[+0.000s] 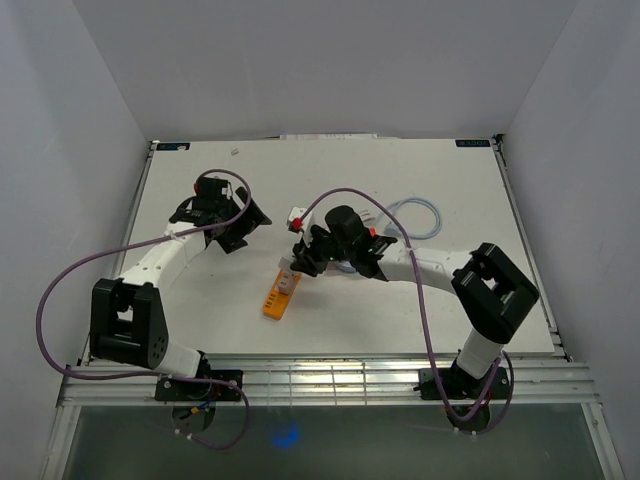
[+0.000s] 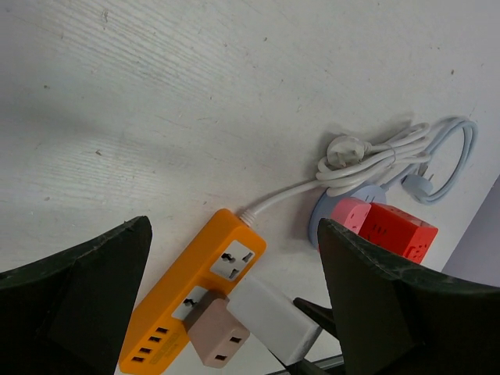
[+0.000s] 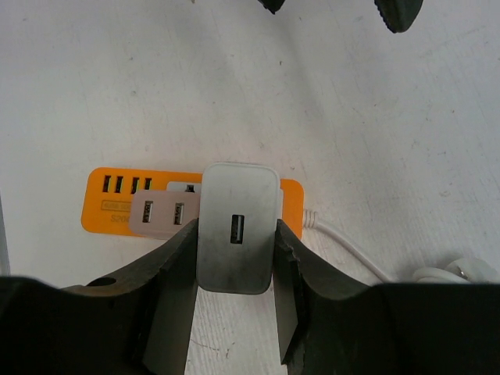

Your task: Insert the plug

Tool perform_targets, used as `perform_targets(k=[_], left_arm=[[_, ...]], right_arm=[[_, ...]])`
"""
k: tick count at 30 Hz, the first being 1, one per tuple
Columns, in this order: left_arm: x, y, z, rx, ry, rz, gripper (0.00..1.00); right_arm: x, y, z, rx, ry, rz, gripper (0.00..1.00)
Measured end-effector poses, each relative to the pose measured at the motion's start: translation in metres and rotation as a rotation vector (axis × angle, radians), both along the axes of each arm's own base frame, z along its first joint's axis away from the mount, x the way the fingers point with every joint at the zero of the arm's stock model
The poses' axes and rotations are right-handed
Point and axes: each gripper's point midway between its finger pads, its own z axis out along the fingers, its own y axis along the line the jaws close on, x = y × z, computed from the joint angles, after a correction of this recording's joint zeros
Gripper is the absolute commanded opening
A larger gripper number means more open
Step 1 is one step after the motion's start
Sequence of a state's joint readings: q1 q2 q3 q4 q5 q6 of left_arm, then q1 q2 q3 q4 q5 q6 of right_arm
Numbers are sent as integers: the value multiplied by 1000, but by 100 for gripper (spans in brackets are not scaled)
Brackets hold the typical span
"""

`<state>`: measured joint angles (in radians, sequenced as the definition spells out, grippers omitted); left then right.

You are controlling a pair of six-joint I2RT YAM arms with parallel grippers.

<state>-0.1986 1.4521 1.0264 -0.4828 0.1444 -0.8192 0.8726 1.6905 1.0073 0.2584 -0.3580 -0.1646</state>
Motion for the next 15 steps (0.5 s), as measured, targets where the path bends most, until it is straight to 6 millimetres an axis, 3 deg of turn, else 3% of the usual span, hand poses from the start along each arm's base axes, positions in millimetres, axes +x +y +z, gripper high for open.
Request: perform_targets(k=[7, 15], left_arm=[[-10, 0, -4, 0, 13, -17, 98], [-12, -2, -1, -9, 4, -42, 98]], right_arm=[[1, 3, -17, -57, 20, -6, 8], [9, 6, -18, -77, 0, -21, 8]])
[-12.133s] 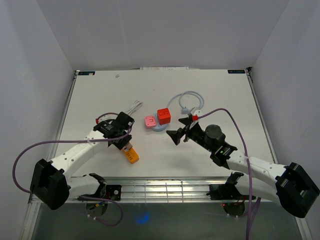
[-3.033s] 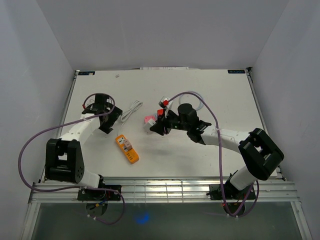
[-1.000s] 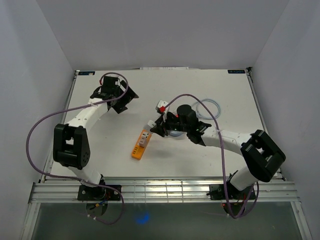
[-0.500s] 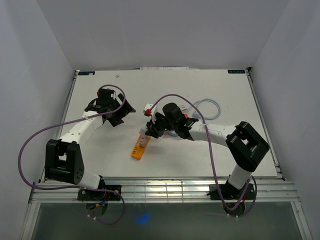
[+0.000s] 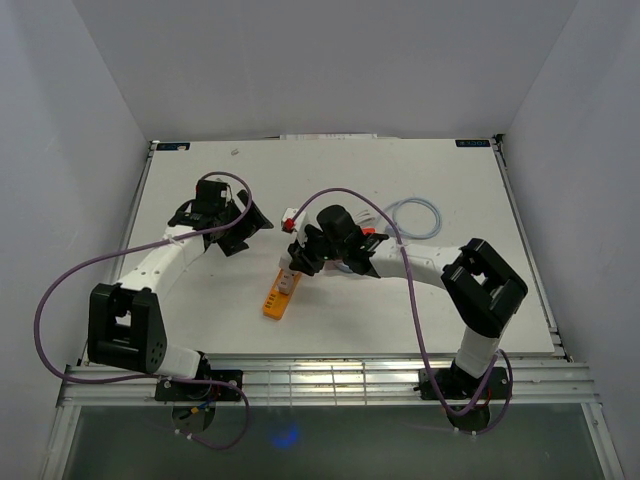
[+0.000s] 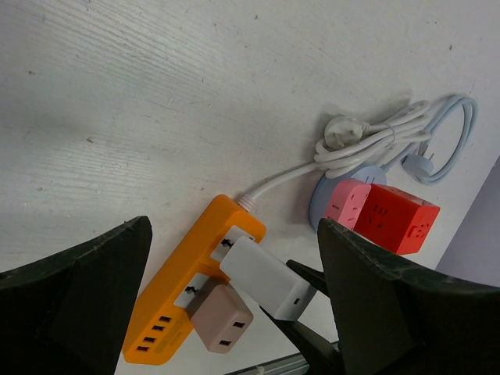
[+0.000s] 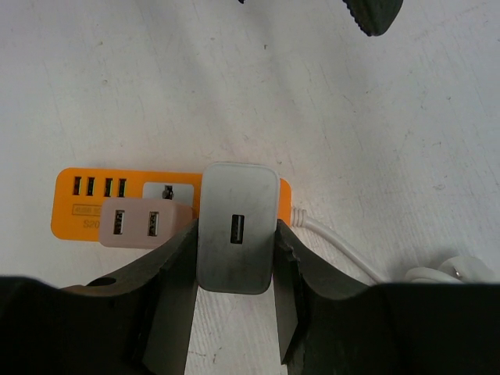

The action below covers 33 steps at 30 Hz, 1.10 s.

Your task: Insert the plug

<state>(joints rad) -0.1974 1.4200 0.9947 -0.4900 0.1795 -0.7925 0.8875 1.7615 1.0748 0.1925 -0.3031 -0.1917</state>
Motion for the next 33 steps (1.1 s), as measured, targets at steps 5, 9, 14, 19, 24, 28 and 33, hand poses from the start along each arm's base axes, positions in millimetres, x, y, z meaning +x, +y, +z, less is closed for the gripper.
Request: perform_targets(k=[5, 9, 14, 19, 24, 28, 33], left_arm=[[-1, -2, 5, -10, -13, -17, 98], [-2, -3, 8, -15, -22, -26, 98], [-3, -5, 11, -21, -29, -38, 98], [-6, -7, 16, -30, -43, -53, 98], [-8, -9, 24, -44, -63, -66, 98], [-10, -11, 24, -51, -63, -78, 98], [-15, -11, 18, -53, -44, -88, 98]], right_arm=[[1, 0, 0, -15, -4, -7, 8], [1, 0, 0, -17, -9, -8, 8], [2, -2, -1, -32, -17, -9, 8], [2, -3, -2, -46, -16, -10, 8], [2, -3, -7, -67, -10, -6, 8], [2, -3, -9, -83, -7, -1, 8], [4, 0, -10, -103, 5, 6, 8]])
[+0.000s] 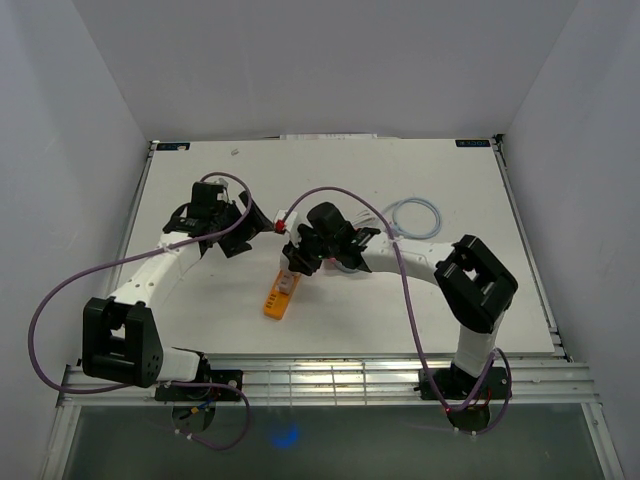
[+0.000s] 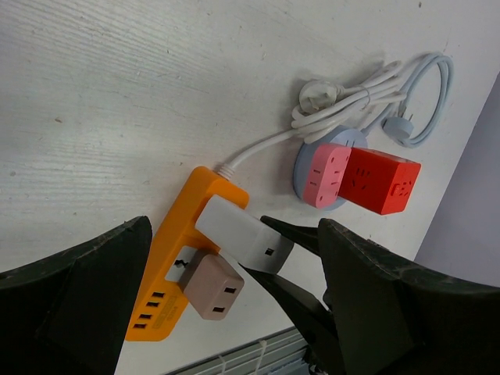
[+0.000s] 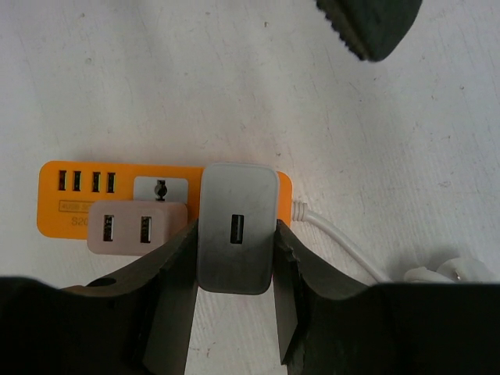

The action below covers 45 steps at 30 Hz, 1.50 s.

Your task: Insert the plug

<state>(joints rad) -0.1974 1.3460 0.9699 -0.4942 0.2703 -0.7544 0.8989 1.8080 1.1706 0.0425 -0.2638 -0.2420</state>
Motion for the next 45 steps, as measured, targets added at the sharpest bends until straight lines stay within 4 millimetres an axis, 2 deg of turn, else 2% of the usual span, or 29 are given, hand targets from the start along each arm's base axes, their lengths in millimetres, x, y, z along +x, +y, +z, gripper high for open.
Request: perform_targets(k=[6, 18, 23, 28, 36, 38, 42, 45], left_arm=[[-5, 1, -5, 6, 9, -6, 98], [-19, 4, -8, 21, 19, -27, 98], [-17, 11, -9, 19, 22, -11, 98], [-23, 18, -22, 2, 58, 4, 98], [-25, 15, -22, -17, 64, -12, 98], [-25, 15, -22, -19, 64, -14, 98], [-26, 14, -22, -19, 62, -21, 98], [-26, 15, -22, -14, 61, -25, 98]], right_arm=[[8, 13, 0, -3, 0, 4, 8], [10, 21, -1, -55, -35, 6, 8], [11, 21, -1, -72, -52, 6, 8], [11, 21, -7, -79, -52, 6, 8], [10, 24, -8, -61, -48, 19, 8], [10, 24, -8, -60, -47, 19, 12], [13, 23, -7, -55, -40, 8, 29], [14, 21, -7, -41, -33, -2, 33]])
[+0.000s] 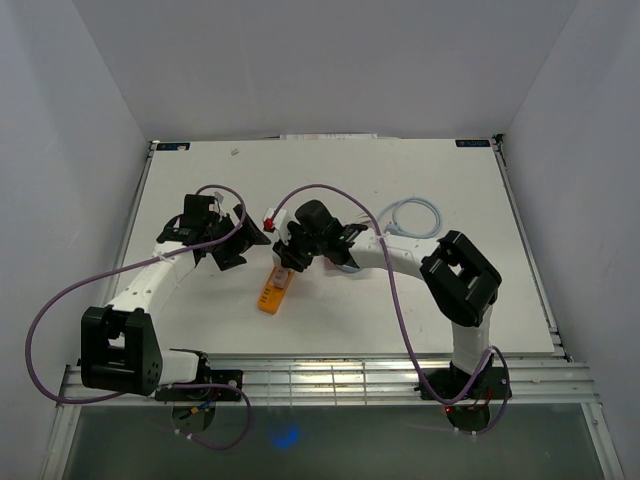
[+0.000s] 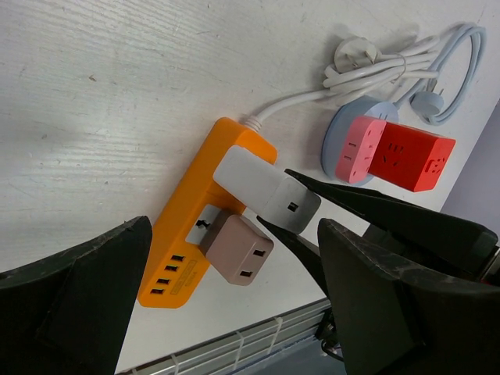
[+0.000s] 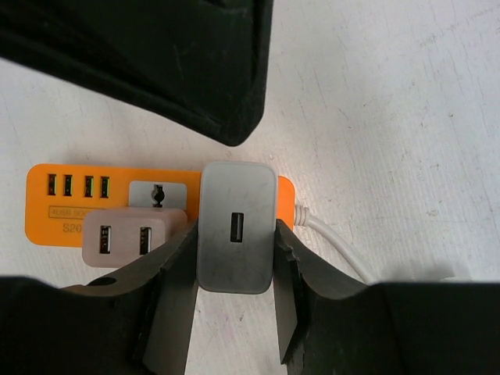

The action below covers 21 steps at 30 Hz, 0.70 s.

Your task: Insert the plug

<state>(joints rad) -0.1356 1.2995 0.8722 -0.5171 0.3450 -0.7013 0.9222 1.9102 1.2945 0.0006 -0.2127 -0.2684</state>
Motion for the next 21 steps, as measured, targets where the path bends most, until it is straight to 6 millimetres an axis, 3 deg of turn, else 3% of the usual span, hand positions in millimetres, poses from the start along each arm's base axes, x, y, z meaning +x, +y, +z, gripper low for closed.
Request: perform_targets(k=[2, 11, 21], left_arm=[[0, 1, -1, 4, 1, -2, 98], [1, 2, 2, 14, -7, -3, 98], [5, 2, 7, 12, -20, -3, 98]], right_arm=[[1, -1, 0, 5, 6, -3, 33], [5, -3, 1, 15, 23, -31, 53], [10, -7, 1, 12, 22, -51, 65]])
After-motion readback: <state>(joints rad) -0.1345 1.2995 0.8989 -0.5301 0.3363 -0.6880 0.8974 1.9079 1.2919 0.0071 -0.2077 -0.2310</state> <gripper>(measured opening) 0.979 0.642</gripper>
